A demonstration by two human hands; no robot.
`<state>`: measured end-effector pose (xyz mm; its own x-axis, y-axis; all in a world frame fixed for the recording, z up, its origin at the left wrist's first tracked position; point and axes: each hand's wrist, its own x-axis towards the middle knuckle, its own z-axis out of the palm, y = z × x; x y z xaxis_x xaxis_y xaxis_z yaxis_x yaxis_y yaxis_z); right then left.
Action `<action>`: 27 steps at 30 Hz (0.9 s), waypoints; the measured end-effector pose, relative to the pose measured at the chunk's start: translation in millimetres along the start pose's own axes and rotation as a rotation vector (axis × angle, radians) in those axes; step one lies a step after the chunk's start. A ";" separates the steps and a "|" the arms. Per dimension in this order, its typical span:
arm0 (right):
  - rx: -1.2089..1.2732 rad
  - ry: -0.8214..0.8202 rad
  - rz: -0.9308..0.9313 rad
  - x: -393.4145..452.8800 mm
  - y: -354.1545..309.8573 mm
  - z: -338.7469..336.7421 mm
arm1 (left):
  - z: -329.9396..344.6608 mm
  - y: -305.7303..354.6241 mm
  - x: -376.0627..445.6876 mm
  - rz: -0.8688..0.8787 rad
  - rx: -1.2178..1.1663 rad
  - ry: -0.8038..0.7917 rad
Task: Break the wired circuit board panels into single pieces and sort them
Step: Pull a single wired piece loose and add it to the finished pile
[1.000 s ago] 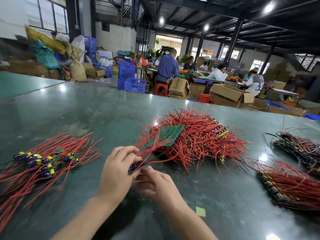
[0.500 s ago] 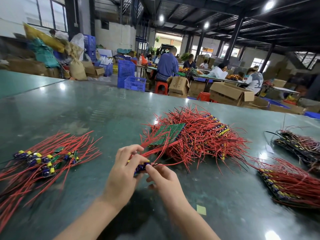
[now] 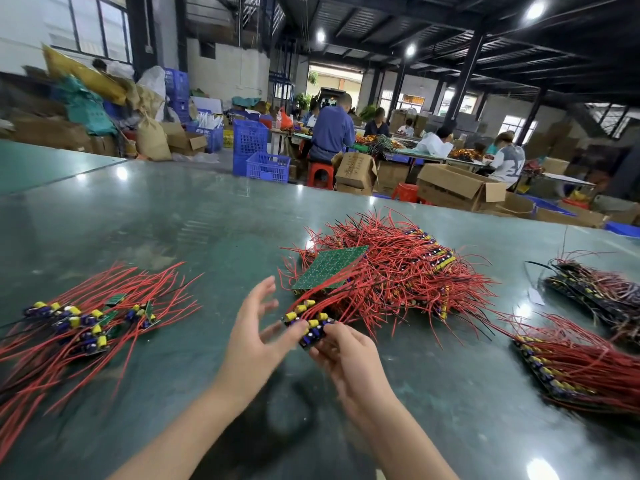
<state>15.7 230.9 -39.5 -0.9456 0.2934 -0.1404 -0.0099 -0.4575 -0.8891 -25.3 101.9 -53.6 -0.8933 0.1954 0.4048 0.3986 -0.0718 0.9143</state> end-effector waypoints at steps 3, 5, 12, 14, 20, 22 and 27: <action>-0.051 -0.026 -0.062 -0.2 0.9 -0.5 | 0.1 0.3 6.1 -0.390 -0.467 -0.047; -0.114 -0.046 -0.112 -0.7 4.6 0.8 | -1.2 -3.9 4.9 -0.437 -0.512 -0.063; -0.306 -0.060 -0.308 2.0 4.6 -3.3 | -3.5 -6.1 8.0 -0.551 -0.651 -0.055; -0.291 -0.050 -0.299 2.8 3.0 -5.2 | -4.8 -5.6 8.5 -0.551 -0.649 -0.060; -0.277 -0.073 -0.224 1.7 7.8 -4.8 | 0.8 -6.1 4.1 -0.452 -0.561 -0.024; -0.349 -0.052 -0.277 2.5 5.9 -6.4 | 1.4 -5.6 3.2 -0.405 -0.478 -0.028; -0.579 -0.052 -0.378 2.9 -1.0 -9.5 | 0.9 -4.8 1.5 -0.306 -0.367 -0.063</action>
<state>16.1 240.1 -43.1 -0.9258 0.2975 0.2332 -0.1805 0.1943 -0.9642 -28.4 103.4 -57.3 -0.9392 0.3196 0.1256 0.0100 -0.3400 0.9404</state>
